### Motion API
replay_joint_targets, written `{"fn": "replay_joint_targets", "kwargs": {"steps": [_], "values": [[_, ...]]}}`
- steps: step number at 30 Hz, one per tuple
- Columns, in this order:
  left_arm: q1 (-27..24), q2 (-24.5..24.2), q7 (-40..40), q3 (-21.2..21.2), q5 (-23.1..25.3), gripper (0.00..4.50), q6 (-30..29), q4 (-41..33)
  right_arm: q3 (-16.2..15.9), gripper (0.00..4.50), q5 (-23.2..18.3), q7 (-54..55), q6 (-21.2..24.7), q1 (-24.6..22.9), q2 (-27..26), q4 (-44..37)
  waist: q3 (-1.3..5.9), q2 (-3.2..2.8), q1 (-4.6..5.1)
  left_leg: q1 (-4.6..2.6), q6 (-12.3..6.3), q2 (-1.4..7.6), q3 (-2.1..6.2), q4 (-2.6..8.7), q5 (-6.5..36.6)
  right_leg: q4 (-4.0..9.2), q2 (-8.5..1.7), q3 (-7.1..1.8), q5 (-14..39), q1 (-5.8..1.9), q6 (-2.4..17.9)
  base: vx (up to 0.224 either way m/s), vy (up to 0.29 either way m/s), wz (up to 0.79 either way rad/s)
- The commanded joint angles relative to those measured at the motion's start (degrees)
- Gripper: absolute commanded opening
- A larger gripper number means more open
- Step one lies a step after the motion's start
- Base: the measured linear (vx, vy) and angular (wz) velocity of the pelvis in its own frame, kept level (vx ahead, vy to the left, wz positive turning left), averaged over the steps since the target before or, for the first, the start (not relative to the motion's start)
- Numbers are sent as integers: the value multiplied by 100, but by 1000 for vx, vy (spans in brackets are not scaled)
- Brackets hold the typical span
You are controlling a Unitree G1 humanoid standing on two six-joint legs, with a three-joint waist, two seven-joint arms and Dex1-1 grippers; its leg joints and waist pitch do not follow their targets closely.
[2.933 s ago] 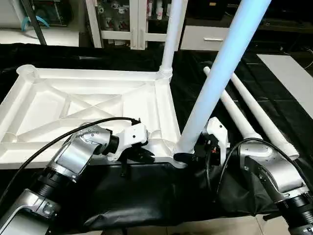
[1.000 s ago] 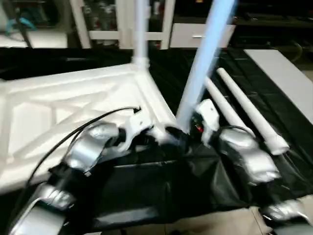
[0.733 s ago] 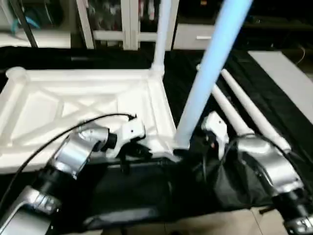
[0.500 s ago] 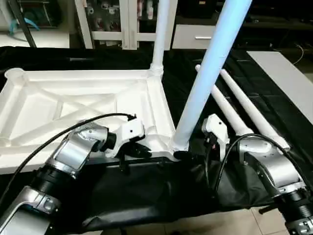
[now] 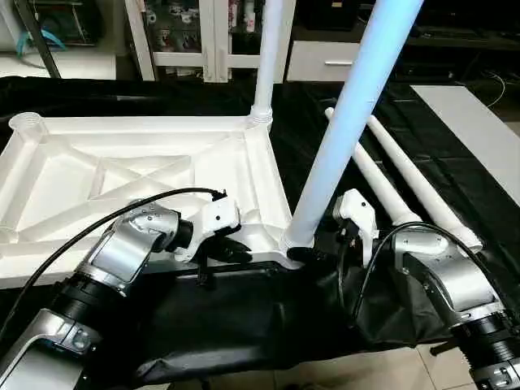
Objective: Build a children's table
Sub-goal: Rotate leg to tighten
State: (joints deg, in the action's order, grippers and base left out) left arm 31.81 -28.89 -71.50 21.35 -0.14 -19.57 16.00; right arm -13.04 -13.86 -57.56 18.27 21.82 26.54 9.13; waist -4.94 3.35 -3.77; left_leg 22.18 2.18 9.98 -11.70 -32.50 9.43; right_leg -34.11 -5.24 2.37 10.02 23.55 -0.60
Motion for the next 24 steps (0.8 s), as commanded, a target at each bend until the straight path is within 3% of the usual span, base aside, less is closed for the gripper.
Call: {"fn": "replay_joint_targets", "kwargs": {"steps": [1,15,18,22,23,24], "values": [[-92,-18,-139,359,150,0,-60,136,-74,283,24,-56,-6,-55,17,-9,341,-12,-6,-165,-218,336,129,364,1155,332,-314,-226,969,-211,1400,0,0,0],[-87,-26,-88,346,205,0,-55,171,-47,261,81,61,27,-97,-97,89,346,-14,-3,-165,-217,333,132,358,1161,327,-319,-225,971,-221,1415,0,0,0],[-26,59,150,253,236,0,-136,299,145,261,195,718,30,51,-427,471,326,-17,17,-174,-93,325,136,380,1421,379,-327,-227,1354,-193,1371,0,0,0],[164,392,891,58,356,0,-461,578,302,261,366,1712,-40,326,-1083,1087,296,-27,90,-207,245,329,204,429,2149,483,-355,-214,2490,-137,1047,-14,1,-1],[199,455,1031,25,380,0,-523,625,321,261,393,1861,-45,370,-1185,1172,292,-18,126,-197,279,330,203,434,2239,492,-359,-218,2596,-121,1032,-63,9,-6],[279,590,1309,-50,415,0,-649,728,365,261,460,2209,-53,486,-1382,1377,285,-1,173,-195,402,317,249,440,2477,524,-369,-191,3033,-111,889,-63,9,-6]]}}
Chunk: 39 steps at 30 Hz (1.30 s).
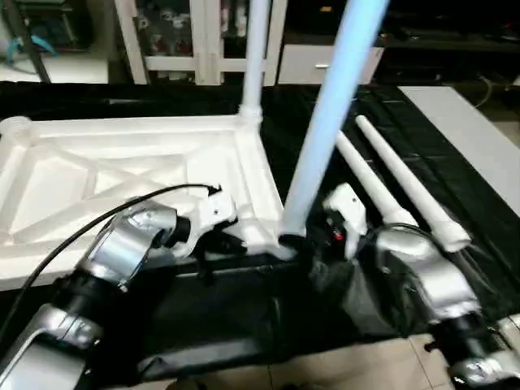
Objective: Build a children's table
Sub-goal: Rotate leg to tighten
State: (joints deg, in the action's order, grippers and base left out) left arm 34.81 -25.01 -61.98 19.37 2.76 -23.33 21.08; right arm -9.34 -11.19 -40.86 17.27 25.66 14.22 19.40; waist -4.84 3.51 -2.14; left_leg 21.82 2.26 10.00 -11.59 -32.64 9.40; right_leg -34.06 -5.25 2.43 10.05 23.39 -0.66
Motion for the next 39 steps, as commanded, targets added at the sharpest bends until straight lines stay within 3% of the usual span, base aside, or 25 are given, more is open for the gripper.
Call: {"fn": "replay_joint_targets", "kwargs": {"steps": [1,2,5,11,15,16,18,20,21,23,25,27,31,33,35,37,39], "values": [[29,285,522,102,143,0,-348,283,23,261,236,755,38,176,-267,481,276,-17,10,-159,394,315,237,453,2480,520,-368,-197,3030,-94,895,-64,14,-8],[78,358,644,66,151,0,-414,346,71,261,279,1001,30,258,-392,634,265,-35,42,-163,440,306,282,454,2651,570,-392,-178,3357,-76,769,-60,19,-10],[265,677,1293,-63,259,0,-610,611,281,261,345,1958,5,616,-905,1292,274,-61,84,-160,493,306,327,491,2857,596,-370,-134,3329,-90,662,-38,15,-8],[475,1086,1926,-224,340,0,-605,1010,499,261,530,3064,-306,1217,-1493,2351,282,-90,154,-195,544,289,337,514,3269,633,-345,-96,2990,-54,680,0,0,0],[481,1118,1968,-220,354,0,-634,1019,561,261,524,3140,-408,1357,-1618,2543,275,-107,174,-230,511,293,326,523,3450,658,-333,-94,2838,-21,703,0,0,0],[475,1111,1973,-214,356,0,-645,1009,540,261,529,3081,-480,1403,-1643,2590,275,-61,188,-231,493,292,321,525,3480,665,-329,-87,2850,-21,696,0,0,0],[472,1093,1976,-211,357,0,-636,1020,524,261,514,2960,-614,1451,-1670,2644,268,-86,189,-232,473,293,324,521,3491,672,-351,-93,2904,-17,695,0,0,0],[466,1063,1961,-209,366,0,-604,1034,522,261,436,2666,-757,1444,-1687,2596,273,-73,180,-225,432,290,313,515,3414,681,-361,-106,2931,-16,680,0,0,0],[449,1011,1884,-194,376,0,-558,1020,537,317,341,2349,-813,1361,-1646,2379,277,-71,170,-214,393,292,305,514,3317,676,-368,-122,2854,-24,699,0,0,0],[410,936,1723,-147,368,0,-502,953,533,333,306,2213,-720,1264,-1535,2101,272,-77,147,-208,356,297,289,518,3193,667,-362,-140,2730,-19,723,0,0,0],[350,883,1611,-124,339,0,-542,848,573,351,239,2153,-555,1197,-1435,1891,305,-57,119,-147,270,315,248,530,2645,575,-355,-175,2096,-77,915,0,0,0],[256,765,1436,-65,327,0,-527,700,550,372,136,1889,-307,1065,-1223,1471,301,-65,97,-151,234,308,228,524,2505,558,-339,-179,2000,-87,937,0,0,0],[21,443,823,93,210,0,-329,293,256,381,26,839,141,648,-537,419,331,-48,-16,-141,41,328,170,491,1942,501,-330,-205,1536,-130,967,14,-5,0],[-141,181,248,259,121,0,-143,24,-62,381,35,-87,246,287,92,-243,331,-43,-43,-156,-51,325,144,474,1806,505,-314,-205,1444,-122,1018,62,-30,4],[-178,111,87,310,103,0,-46,-34,-142,381,34,-302,258,202,250,-378,327,-43,-106,-193,-139,339,114,449,1656,496,-303,-218,1334,-99,1041,72,-40,10],[-297,-140,-529,486,-30,0,40,-293,-357,381,-43,-933,319,-56,773,-794,331,-45,-165,-172,-257,322,77,399,1335,422,-290,-243,983,-94,1266,71,-44,10],[-320,-208,-684,537,-70,0,33,-375,-394,381,-54,-1055,336,-111,895,-888,357,-42,-177,-151,-270,326,82,392,1189,377,-296,-230,807,-140,1342,60,-37,6]]}}
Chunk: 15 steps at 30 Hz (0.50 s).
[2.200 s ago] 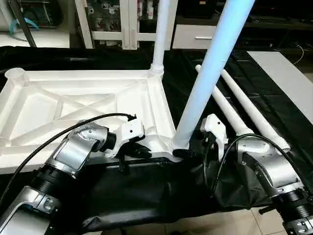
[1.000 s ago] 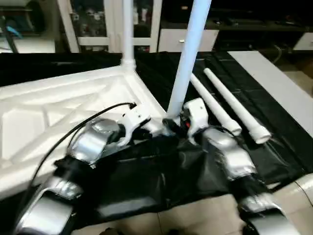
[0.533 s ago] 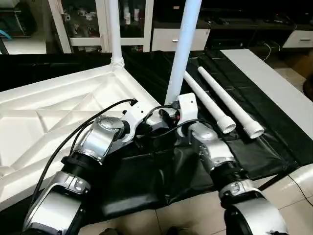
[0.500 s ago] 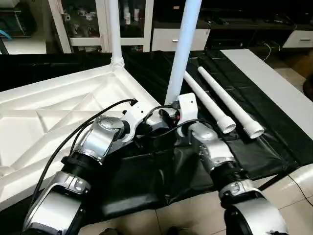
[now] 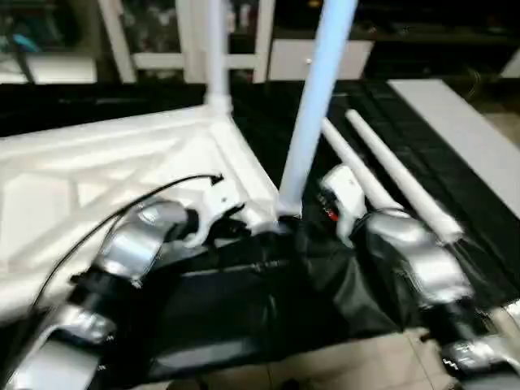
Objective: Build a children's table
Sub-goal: Rotate leg to tighten
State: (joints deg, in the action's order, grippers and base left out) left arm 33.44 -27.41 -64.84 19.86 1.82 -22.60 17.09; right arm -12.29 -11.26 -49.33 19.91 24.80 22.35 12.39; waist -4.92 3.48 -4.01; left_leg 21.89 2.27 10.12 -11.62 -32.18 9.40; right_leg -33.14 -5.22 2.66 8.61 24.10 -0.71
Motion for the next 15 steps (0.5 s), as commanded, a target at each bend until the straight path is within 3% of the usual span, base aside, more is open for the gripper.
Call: {"fn": "replay_joint_targets", "kwargs": {"steps": [1,2,6,11,15], "values": [[-197,-11,-494,520,-5,0,-50,-29,-119,381,-55,-274,92,-58,154,-252,372,-36,-5,-170,-305,310,74,332,1007,250,-287,-245,701,-218,1431,0,0,0],[-220,-94,-704,580,-73,0,-41,-152,-141,381,-97,-404,163,-115,268,-360,368,-46,-11,-148,-333,303,79,331,886,225,-284,-238,548,-236,1493,0,0,0],[-230,-170,-870,629,-103,0,5,-276,-186,381,-97,-560,282,-188,394,-520,355,-57,-44,-174,-297,319,85,341,952,231,-281,-232,671,-239,1513,0,0,0],[-226,-211,-971,633,-84,0,48,-274,-218,381,-67,-578,289,-176,354,-470,326,-59,-58,-202,46,332,115,394,1669,330,-308,-253,1593,-204,1269,0,0,0],[-228,-240,-972,632,-82,0,45,-281,-229,381,-59,-586,303,-180,344,-432,340,-48,-58,-190,77,323,122,392,1611,327,-309,-254,1595,-208,1173,0,0,0]]}}
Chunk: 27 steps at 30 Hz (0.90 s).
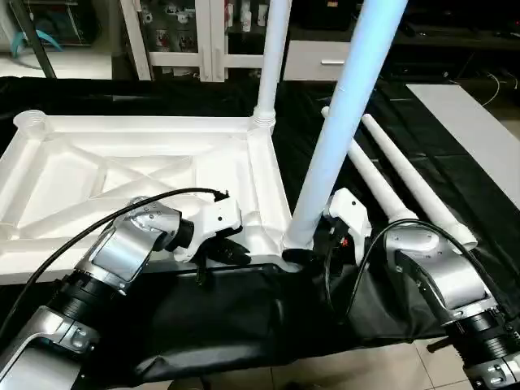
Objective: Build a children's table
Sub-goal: Rotate leg to tighten
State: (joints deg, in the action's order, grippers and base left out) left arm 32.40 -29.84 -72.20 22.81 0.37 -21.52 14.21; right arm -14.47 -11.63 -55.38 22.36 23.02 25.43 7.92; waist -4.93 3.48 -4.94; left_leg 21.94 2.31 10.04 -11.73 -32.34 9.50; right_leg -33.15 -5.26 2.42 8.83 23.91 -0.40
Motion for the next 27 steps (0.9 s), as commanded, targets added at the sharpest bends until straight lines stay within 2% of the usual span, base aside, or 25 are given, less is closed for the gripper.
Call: {"fn": "replay_joint_targets", "kwargs": {"steps": [1,3,6,13,23,25,27], "values": [[-124,1,-239,334,64,0,-61,10,-8,381,-21,10,67,-6,37,15,342,-47,34,-193,66,331,132,404,1567,323,-306,-231,1529,-189,1148,0,0,0],[-120,-3,-236,334,66,0,-55,19,-2,355,-20,-15,76,-23,43,8,350,-44,35,-178,34,327,133,396,1446,301,-300,-226,1388,-204,1173,0,0,0],[-105,-3,-239,332,69,0,-37,49,10,344,-18,-54,92,-37,46,15,367,-43,29,-177,-54,319,119,368,1256,268,-291,-223,1087,-215,1265,0,0,0],[-70,20,-207,330,82,0,-26,109,18,279,-41,-93,130,-49,45,33,363,-48,28,-180,-55,322,122,367,1297,270,-294,-219,1158,-220,1303,0,0,0],[-85,-9,-219,334,89,0,-52,106,30,270,-26,-50,154,-6,-18,120,369,-48,29,-177,-81,318,121,355,1212,253,-290,-215,1059,-230,1329,0,0,0],[-85,35,-126,310,97,0,-131,130,81,270,59,220,148,45,-131,253,363,-48,34,-173,-60,314,121,357,1245,259,-295,-217,1128,-224,1324,0,0,0],[-8,221,288,196,173,0,-253,309,234,270,215,848,131,162,-392,578,336,-52,51,-171,27,305,125,374,1460,299,-300,-220,1453,-197,1282,0,0,0]]}}
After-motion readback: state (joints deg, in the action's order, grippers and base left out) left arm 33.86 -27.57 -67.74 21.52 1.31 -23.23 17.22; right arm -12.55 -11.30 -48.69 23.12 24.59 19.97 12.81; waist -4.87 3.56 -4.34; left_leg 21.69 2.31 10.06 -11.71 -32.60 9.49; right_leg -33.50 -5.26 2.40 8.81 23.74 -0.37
